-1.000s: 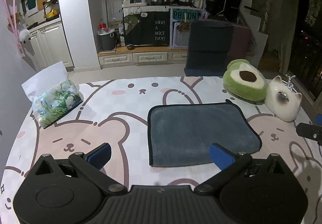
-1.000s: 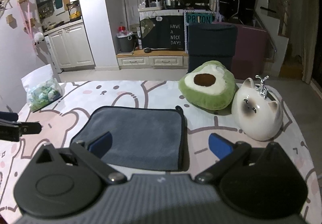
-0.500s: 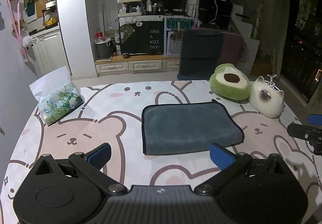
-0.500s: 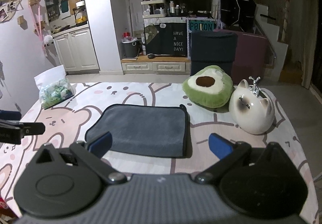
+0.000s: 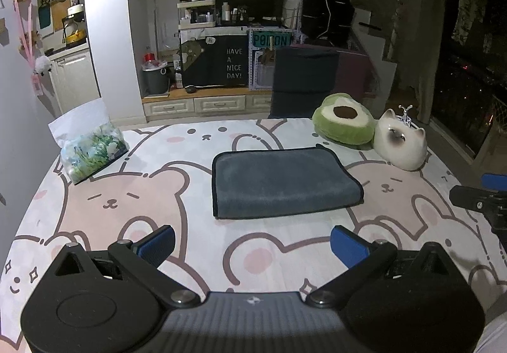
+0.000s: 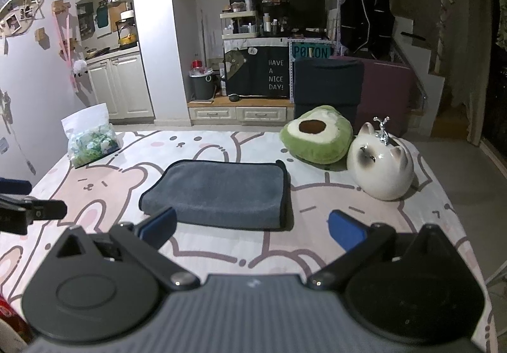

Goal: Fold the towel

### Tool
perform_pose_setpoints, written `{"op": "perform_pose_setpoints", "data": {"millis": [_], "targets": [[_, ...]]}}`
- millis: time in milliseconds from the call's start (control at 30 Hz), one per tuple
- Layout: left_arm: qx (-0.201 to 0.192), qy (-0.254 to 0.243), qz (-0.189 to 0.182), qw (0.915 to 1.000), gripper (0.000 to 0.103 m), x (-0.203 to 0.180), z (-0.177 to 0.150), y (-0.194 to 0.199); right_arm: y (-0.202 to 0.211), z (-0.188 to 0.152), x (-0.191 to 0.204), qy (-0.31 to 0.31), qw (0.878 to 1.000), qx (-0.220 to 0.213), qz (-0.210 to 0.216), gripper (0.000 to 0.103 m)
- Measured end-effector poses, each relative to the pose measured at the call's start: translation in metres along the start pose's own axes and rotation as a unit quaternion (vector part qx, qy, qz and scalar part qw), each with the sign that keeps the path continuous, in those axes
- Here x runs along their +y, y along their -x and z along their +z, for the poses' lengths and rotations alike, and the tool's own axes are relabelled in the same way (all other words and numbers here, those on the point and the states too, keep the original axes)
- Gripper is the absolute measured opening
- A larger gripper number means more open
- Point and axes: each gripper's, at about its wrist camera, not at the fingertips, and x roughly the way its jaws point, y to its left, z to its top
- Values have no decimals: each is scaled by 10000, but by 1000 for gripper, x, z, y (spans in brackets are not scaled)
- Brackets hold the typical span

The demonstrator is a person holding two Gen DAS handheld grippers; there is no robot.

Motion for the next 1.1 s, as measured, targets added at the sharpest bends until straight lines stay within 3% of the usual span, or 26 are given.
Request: {"op": "perform_pose_setpoints", "data": {"millis": [433,1100], "targets": [[-87,-61,-28,9999,103,-8,-37,18,24,-36,1,-6,9998,0,-205,103],[-301,-233,123,9992,103,-11,-54,27,35,-59,12,67,9997,-61,-241,103]]}}
